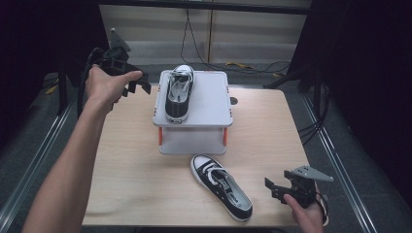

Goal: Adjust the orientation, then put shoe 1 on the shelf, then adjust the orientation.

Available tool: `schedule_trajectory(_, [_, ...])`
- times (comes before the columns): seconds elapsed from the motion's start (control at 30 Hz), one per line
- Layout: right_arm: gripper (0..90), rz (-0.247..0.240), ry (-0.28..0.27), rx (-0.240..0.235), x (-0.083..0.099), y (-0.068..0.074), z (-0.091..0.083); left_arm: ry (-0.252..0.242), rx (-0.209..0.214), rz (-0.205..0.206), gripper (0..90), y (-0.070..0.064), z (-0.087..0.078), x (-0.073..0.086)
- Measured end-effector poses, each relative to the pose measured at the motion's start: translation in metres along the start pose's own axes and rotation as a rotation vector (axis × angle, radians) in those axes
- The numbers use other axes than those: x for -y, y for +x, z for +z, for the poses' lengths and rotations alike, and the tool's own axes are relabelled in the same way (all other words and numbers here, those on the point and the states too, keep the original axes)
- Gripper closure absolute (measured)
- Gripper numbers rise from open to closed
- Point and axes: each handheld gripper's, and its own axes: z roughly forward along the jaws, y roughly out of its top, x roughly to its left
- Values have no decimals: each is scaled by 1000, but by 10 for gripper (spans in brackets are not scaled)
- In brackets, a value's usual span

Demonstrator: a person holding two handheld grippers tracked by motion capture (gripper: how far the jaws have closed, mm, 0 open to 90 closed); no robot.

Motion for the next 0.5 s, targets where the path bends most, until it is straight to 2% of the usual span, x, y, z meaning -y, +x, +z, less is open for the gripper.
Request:
schedule_trajectory(0.2, [203,-7,-6,-9,-4,5,-1,-11,-23,56,225,19,-3,25])
schedule_trajectory(0.23, [206,-8,-3,-12,-5,5,-1,-15,-21,78,220,23,-2,32])
schedule_trajectory(0.3, [205,-15,5,-25,-8,8,0,-10,-14,89,209,28,2,41])
schedule_trajectory(0.43, [205,-35,10,-40,-16,13,-1,-21,-32,120,186,41,13,67])
schedule_trajectory(0.5, [205,-41,19,-47,-18,16,0,-16,-21,130,184,47,20,79])
